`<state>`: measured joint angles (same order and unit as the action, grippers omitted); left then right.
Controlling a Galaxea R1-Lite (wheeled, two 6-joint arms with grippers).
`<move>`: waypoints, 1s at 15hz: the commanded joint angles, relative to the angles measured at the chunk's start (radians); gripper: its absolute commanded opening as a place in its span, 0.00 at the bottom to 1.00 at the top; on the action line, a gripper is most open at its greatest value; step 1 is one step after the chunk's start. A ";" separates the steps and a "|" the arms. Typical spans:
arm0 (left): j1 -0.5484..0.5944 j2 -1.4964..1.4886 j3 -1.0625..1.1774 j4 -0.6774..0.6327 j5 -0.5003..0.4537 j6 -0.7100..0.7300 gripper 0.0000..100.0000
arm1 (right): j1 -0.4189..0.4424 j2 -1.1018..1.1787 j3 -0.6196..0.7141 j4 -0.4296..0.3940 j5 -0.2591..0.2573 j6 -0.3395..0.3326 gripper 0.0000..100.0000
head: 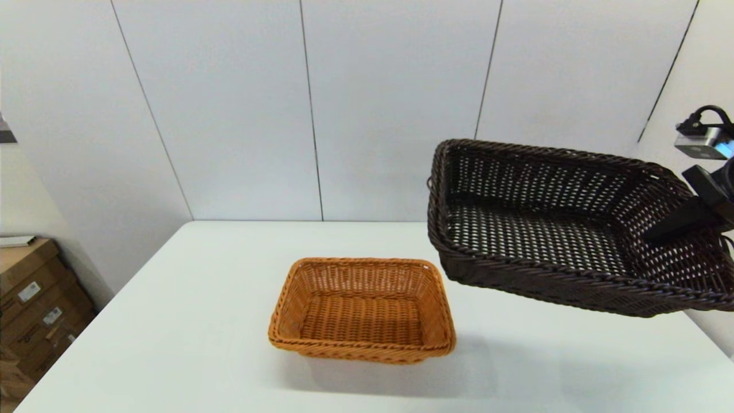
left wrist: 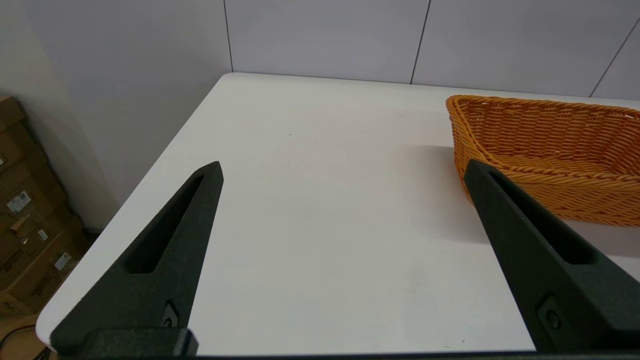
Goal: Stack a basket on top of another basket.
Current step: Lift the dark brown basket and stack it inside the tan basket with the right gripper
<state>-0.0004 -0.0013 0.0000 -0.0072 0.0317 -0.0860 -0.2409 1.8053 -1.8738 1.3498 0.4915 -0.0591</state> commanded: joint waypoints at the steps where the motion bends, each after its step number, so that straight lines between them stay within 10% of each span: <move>1: 0.000 0.000 0.000 0.000 0.001 -0.001 1.00 | 0.160 0.023 -0.061 0.008 0.006 0.001 0.00; 6: 0.000 0.000 0.000 0.000 0.001 -0.001 1.00 | 0.296 0.086 -0.064 -0.014 0.006 0.016 0.00; 8: 0.000 0.000 0.000 0.000 0.001 -0.001 1.00 | 0.365 0.112 -0.064 -0.095 -0.016 0.124 0.00; 15: 0.000 0.000 0.000 0.000 0.001 0.000 1.00 | 0.630 0.249 -0.068 -0.287 -0.283 0.429 0.00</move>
<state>0.0000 -0.0013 0.0000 -0.0072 0.0313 -0.0864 0.3281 1.9921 -1.9415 1.0740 0.2496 0.3168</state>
